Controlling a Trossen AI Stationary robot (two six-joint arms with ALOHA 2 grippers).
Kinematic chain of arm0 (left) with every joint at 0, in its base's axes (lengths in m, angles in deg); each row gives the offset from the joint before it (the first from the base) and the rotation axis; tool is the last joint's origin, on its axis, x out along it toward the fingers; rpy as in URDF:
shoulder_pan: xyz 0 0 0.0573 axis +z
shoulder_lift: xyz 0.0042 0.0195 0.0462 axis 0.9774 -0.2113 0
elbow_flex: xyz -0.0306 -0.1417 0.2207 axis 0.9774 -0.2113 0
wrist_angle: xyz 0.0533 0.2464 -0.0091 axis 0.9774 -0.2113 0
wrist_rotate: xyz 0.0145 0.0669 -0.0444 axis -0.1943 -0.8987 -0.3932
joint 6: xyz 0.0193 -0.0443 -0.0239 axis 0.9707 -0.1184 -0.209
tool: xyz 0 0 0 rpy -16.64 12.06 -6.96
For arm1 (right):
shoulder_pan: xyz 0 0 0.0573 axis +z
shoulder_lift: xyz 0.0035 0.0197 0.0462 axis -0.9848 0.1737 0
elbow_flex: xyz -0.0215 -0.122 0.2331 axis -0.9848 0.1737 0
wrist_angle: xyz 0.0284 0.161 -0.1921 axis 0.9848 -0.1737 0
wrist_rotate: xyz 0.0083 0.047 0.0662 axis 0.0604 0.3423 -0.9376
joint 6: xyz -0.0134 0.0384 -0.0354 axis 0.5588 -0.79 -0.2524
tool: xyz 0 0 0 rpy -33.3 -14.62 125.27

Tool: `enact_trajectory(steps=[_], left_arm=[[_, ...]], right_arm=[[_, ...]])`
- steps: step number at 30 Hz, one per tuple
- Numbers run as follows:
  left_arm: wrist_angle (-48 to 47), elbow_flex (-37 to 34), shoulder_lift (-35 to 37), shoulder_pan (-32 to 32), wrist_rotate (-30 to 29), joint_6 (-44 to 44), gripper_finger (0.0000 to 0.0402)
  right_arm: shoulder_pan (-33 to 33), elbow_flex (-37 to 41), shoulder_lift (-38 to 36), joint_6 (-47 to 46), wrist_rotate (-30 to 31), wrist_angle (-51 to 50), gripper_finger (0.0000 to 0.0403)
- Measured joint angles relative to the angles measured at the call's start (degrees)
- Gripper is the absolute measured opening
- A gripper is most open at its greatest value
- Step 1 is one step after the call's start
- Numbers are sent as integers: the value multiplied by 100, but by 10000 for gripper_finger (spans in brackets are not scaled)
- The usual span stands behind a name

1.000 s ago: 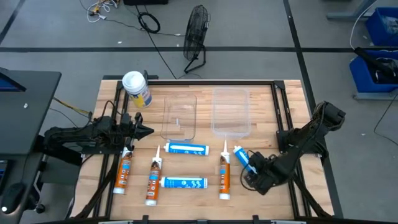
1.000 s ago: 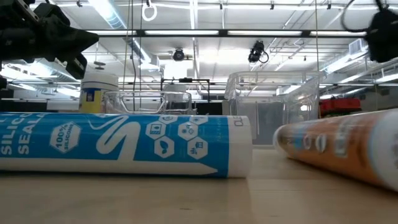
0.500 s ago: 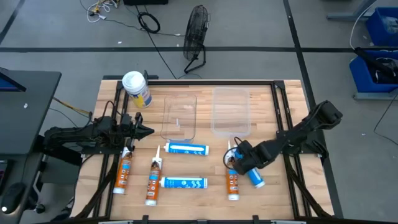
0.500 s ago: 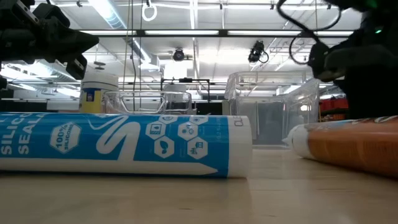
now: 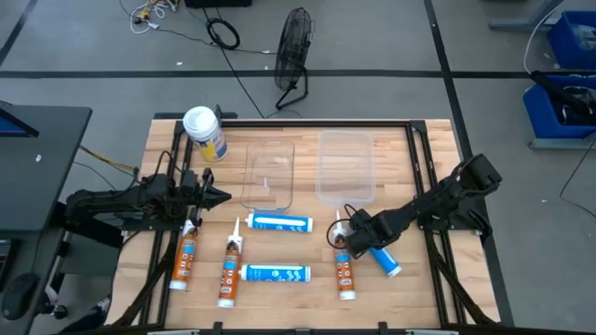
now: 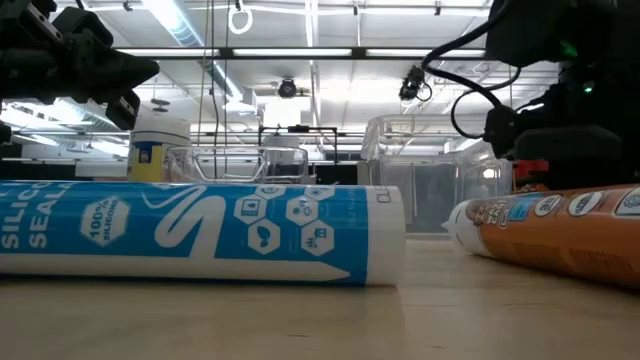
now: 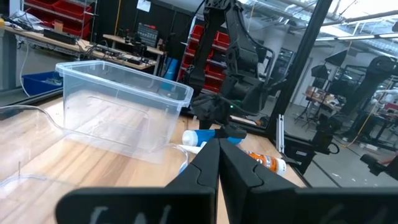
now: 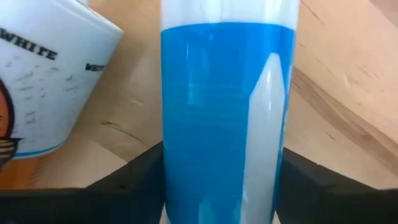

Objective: Pick & place silicon tubes, Sealant and Lysol wipes
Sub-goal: Put the right blue sealant into the left transparent bin

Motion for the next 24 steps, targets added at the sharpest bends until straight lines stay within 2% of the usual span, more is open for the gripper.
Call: enact_trajectory(steps=[3, 11, 24], left_arm=[[1, 1, 0, 0, 0, 16, 12], [2, 0, 0, 0, 0, 19, 12], [11, 1, 0, -1, 0, 18, 12]], right_arm=[[82, 2, 2, 21, 115, 15, 207], [354, 20, -69, -98, 557, 54, 207], [829, -33, -579, -388, 1216, 268, 207]])
